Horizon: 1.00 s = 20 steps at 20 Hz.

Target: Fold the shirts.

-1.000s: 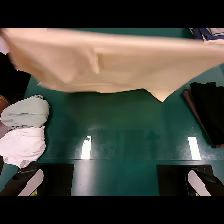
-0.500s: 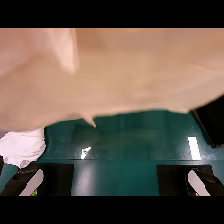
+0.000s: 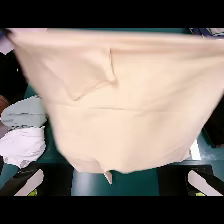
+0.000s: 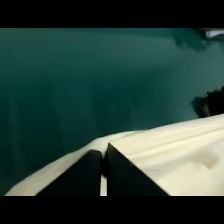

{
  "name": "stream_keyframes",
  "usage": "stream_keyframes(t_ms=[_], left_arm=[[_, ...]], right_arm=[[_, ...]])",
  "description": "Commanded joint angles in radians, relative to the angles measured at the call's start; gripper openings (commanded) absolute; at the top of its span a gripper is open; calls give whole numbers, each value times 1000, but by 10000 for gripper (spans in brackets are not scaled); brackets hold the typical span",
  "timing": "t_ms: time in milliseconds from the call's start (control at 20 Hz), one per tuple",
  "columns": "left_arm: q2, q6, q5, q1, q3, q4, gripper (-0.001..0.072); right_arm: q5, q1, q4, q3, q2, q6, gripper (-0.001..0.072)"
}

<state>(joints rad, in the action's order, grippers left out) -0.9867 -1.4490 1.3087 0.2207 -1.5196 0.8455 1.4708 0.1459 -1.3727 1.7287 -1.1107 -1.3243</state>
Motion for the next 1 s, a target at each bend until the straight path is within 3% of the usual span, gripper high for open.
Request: stream_keyframes(t_ms=[0, 200, 350, 500, 650, 800, 950], left_arm=[[-157, 72, -87, -55, 188, 29, 26], [-415, 139, -403, -189, 166, 45, 26], [-594, 140, -483, -209, 38, 44, 27], [-684, 150, -488, -208, -74, 46, 27], [-680, 193, -463, -204, -86, 61, 27], [-673, 180, -267, -189, -83, 148, 26], [-673, 173, -146, -192, -36, 259, 26]], right_arm=[[-5, -3, -7, -130, -178, 0, 14], [-117, -3, 8, -163, -352, -6, 13], [-267, -1, 104, -163, -433, -19, 14], [-383, -11, 179, -163, -470, -19, 13], [-374, -25, 169, -163, -471, -18, 13], [-283, -26, 164, -203, -457, -17, 13], [-330, -27, 166, -369, -380, -18, 13]])
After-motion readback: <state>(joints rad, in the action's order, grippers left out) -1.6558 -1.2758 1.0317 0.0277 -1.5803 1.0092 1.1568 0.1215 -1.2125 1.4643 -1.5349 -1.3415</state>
